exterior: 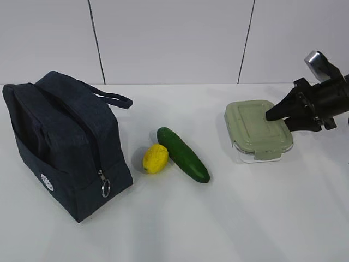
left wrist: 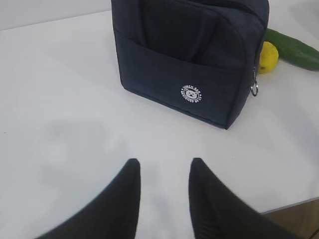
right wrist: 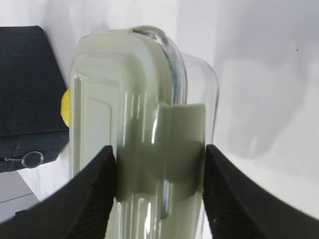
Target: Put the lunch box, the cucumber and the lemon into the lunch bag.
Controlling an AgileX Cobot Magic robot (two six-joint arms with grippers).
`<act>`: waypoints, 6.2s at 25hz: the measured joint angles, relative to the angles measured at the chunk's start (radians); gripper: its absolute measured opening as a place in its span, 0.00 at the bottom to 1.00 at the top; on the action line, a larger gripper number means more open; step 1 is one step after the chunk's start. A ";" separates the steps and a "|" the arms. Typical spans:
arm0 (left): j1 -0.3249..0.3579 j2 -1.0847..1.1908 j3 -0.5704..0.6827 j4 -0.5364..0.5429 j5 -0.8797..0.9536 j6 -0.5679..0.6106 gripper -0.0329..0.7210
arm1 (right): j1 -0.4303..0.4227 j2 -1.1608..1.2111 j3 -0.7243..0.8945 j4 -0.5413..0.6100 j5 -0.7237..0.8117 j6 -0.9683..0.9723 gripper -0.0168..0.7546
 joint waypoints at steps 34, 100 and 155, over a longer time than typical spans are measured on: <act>0.000 0.000 0.000 -0.052 0.000 0.000 0.36 | 0.000 -0.105 0.000 0.016 0.016 0.028 0.55; 0.000 1.480 -0.260 -0.975 -0.709 -0.103 0.04 | 0.000 -0.105 0.000 0.065 0.016 -0.012 0.55; -0.294 1.527 -0.641 -0.031 -0.323 -0.639 0.03 | 0.224 -0.105 -0.088 0.126 0.019 0.237 0.54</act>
